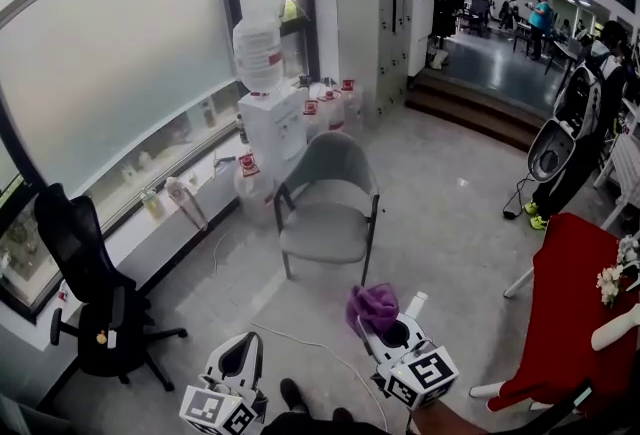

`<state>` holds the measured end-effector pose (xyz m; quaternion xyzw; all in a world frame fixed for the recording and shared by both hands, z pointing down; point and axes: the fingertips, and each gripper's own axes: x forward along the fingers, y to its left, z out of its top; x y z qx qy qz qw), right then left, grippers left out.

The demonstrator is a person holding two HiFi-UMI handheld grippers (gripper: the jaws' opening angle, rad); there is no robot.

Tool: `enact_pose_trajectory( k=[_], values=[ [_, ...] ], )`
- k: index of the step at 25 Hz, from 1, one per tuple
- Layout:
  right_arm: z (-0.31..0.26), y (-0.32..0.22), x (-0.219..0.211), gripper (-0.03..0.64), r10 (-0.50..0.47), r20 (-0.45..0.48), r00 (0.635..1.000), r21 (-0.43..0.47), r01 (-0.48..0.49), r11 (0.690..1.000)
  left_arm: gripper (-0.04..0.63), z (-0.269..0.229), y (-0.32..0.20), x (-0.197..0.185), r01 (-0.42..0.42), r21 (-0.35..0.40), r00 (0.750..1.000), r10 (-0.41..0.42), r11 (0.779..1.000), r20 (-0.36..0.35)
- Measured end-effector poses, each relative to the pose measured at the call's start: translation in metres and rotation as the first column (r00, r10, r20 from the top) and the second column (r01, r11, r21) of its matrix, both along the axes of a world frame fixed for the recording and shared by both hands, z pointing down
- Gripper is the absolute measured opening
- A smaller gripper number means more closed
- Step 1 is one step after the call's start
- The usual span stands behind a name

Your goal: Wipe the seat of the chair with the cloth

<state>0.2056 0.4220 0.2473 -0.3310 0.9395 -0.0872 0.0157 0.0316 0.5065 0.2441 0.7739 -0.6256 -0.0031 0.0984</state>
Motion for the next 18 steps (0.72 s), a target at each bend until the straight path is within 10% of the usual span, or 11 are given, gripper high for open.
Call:
enact_pose_trajectory(
  k=[18],
  values=[
    [-0.011,-0.07,-0.103,0.066,0.058,-0.062,0.996,0.018,-0.057,0.998,0.006,0.006,-0.078,-0.109,-0.041,0.023,0.998,0.042,0.999,-0.04]
  ],
)
